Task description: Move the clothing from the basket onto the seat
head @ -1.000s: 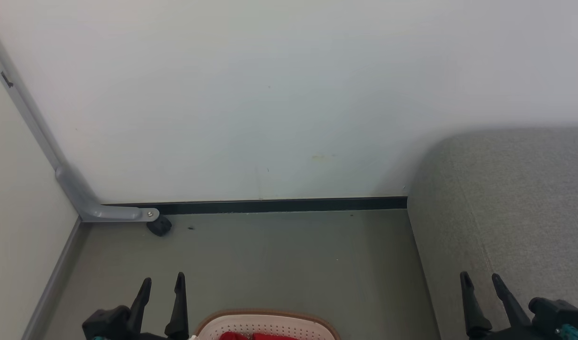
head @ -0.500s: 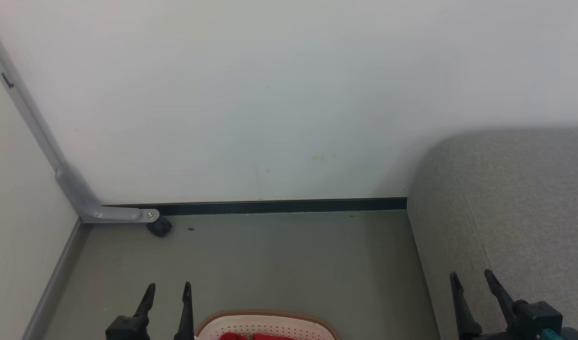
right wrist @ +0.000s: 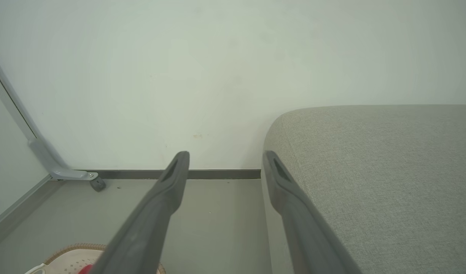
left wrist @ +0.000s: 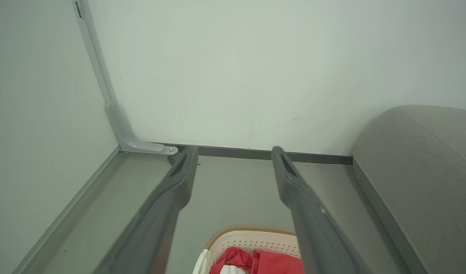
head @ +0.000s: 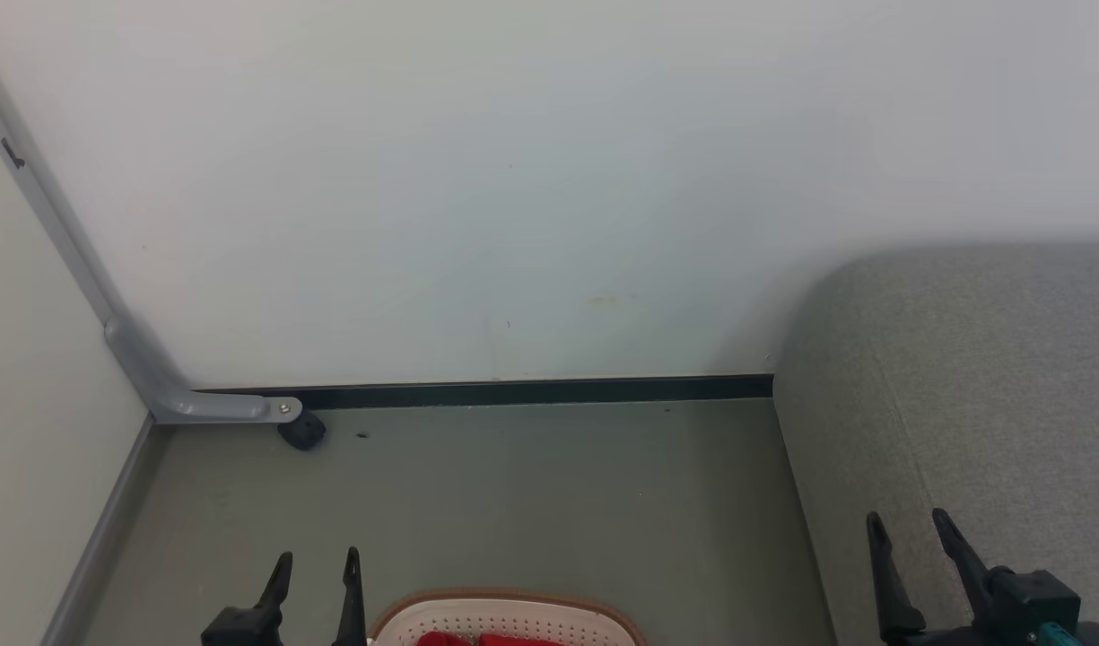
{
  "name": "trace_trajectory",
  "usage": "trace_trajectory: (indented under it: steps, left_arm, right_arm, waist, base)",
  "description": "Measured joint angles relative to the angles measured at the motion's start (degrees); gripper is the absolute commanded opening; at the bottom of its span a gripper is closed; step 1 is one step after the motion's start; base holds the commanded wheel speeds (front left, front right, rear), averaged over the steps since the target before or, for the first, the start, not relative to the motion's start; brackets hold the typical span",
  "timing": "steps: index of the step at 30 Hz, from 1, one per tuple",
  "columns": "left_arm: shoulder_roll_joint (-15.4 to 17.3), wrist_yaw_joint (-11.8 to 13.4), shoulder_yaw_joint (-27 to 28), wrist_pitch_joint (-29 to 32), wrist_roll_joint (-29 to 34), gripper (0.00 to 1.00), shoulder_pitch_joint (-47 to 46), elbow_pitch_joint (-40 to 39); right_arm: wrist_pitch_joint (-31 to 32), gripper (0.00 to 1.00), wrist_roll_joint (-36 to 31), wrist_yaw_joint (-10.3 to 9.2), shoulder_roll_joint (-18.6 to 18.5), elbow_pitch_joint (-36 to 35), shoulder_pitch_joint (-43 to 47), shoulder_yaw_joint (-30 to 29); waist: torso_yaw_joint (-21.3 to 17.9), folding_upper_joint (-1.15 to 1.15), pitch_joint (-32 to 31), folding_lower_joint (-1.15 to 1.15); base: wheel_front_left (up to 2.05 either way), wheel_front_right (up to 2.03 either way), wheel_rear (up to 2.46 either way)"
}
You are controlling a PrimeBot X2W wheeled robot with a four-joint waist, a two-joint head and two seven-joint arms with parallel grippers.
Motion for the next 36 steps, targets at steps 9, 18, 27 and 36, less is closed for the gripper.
trace_trajectory:
  steps: [9, 18, 27, 36]
  left_arm:
    - [-0.4, 0.5, 0.0, 0.0, 0.0, 1.0, -0.6, 1.3]
    - [-0.8, 0.5, -1.8, 0.0, 0.3, 1.0, -0.7, 3.9]
    - [-1.3, 0.4, -4.2, 0.0, 0.4, 1.0, -1.2, 7.5]
    - [-1.8, -0.1, -6.9, 1.7, 0.0, 1.0, -5.3, 11.7]
  right_arm:
    - [0.0, 1.0, -0.1, -0.02, 0.0, -0.2, 0.0, -0.4]
    - [0.0, 1.0, -0.6, -0.02, -0.1, -1.6, 0.0, -0.7]
    - [0.0, 1.0, -1.8, -0.01, -0.3, -5.1, -1.1, -0.8]
    - [-0.1, 1.0, -3.1, -0.02, -1.3, -9.7, -3.6, -1.5]
  waist:
    - [0.0, 0.0, 0.2, 0.0]
    - [-0.1, 0.0, 1.2, 0.0]
    - [-0.6, 0.0, 4.4, 0.0]
    - [-1.8, 0.0, 9.5, 0.0]
  base:
    - [0.0, 0.0, 0.0]
    - [0.0, 0.0, 0.0]
    - [0.0, 0.0, 0.0]
    - [0.0, 0.0, 0.0]
